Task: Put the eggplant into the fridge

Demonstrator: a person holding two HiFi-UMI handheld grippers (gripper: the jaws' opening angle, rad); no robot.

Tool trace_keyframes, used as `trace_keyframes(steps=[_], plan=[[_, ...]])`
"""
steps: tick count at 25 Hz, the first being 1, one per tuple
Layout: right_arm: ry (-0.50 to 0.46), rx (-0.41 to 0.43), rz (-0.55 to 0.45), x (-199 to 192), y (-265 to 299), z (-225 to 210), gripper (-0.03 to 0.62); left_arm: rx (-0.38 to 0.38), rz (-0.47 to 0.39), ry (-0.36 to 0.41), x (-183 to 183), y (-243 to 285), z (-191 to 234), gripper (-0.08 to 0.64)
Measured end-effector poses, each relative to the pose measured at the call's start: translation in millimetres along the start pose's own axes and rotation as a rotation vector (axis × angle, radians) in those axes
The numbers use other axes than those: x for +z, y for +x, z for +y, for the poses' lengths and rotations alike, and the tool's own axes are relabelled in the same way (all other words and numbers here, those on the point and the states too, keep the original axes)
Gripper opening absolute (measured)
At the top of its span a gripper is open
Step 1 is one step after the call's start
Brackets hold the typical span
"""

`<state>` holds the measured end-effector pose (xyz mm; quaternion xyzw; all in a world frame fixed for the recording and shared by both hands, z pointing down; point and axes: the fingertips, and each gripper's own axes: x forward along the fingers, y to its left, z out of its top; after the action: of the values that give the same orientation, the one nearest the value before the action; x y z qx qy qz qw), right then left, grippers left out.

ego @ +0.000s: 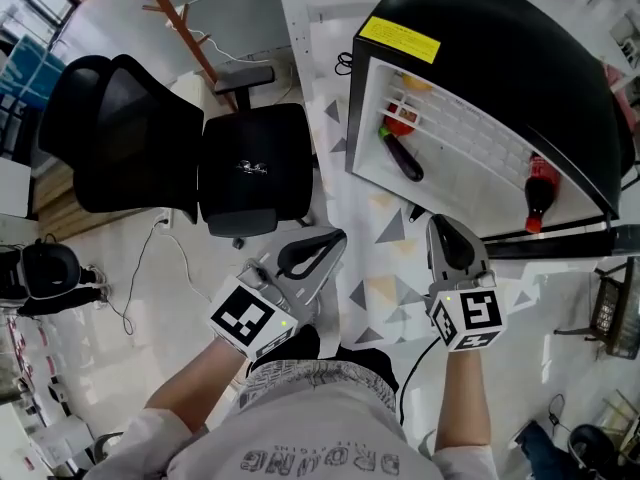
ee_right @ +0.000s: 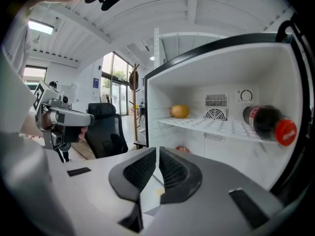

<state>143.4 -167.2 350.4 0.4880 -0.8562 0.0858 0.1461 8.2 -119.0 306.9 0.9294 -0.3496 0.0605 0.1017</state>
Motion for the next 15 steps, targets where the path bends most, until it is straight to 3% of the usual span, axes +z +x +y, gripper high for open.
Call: trace_keyframes(steps=[5,15], plan=[[0.018,-0.018,-0.035,10.7,-16.9,9.0,0.011,-0.01,0.005,0.052,5.9,-7.1,-1.6,0.012],[0.03,-0.019,-0.103,37.9,-36.7,33.0,0.005,-0.023,-0.004,0.078,16.8,-22.5,-4.1,0.012]])
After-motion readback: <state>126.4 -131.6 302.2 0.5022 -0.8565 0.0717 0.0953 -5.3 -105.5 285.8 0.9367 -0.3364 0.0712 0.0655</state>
